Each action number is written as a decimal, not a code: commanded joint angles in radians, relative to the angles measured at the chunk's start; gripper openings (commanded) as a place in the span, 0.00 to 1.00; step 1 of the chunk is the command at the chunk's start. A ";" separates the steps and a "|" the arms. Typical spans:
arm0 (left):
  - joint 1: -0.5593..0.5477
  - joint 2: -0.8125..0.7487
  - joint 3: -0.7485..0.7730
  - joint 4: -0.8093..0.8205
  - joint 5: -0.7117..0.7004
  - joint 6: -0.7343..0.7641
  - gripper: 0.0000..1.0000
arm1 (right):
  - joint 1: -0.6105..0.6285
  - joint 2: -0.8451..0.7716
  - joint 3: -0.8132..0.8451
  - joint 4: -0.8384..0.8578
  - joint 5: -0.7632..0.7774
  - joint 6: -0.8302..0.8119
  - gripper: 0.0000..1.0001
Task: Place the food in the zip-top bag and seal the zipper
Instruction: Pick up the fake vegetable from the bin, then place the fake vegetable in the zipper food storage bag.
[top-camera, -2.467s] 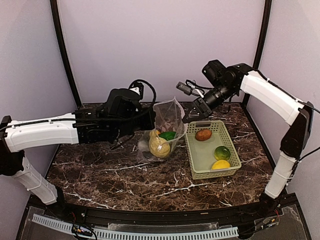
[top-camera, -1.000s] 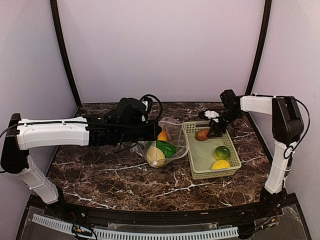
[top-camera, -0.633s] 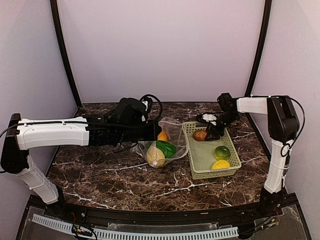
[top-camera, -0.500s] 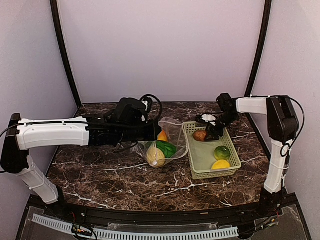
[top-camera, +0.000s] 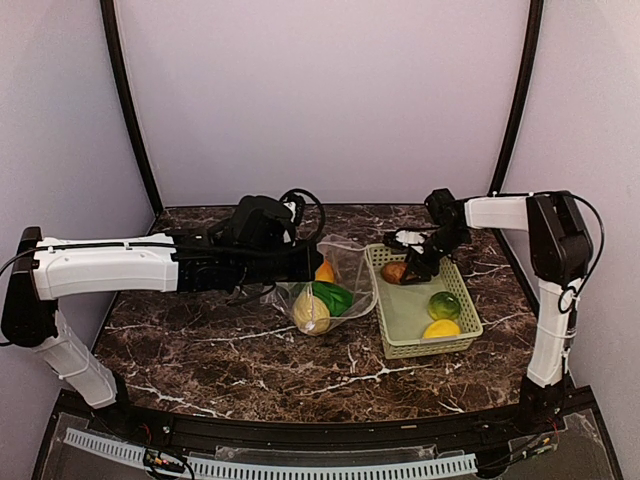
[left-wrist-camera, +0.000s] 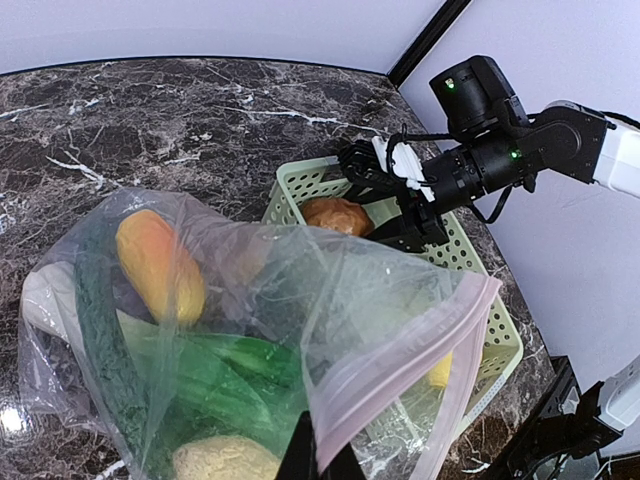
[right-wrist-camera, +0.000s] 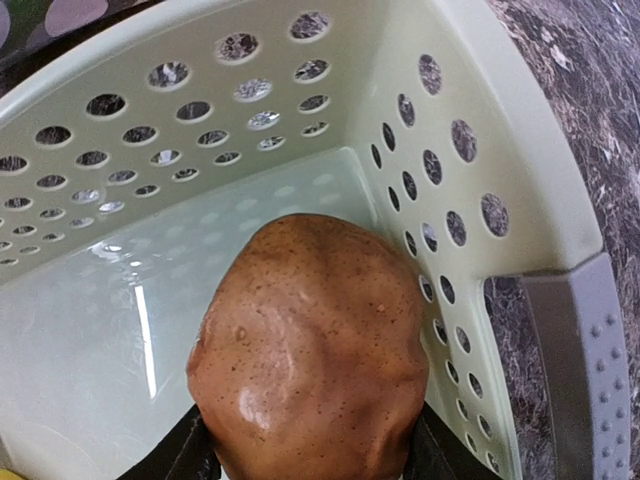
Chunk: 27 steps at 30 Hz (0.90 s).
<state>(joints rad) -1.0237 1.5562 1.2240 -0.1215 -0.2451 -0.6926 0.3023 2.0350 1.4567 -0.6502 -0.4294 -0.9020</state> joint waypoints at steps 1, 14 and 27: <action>0.003 -0.039 -0.014 0.009 -0.004 -0.005 0.01 | -0.006 -0.078 -0.016 -0.014 -0.049 0.051 0.48; 0.003 -0.021 -0.029 0.112 -0.035 0.003 0.01 | 0.025 -0.580 -0.051 -0.290 -0.391 0.257 0.46; 0.002 0.076 0.033 0.188 0.006 -0.020 0.01 | 0.273 -0.615 -0.031 -0.338 -0.391 0.428 0.47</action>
<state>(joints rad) -1.0237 1.6310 1.2293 0.0277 -0.2516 -0.6971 0.5251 1.3880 1.4406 -0.9665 -0.8505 -0.5404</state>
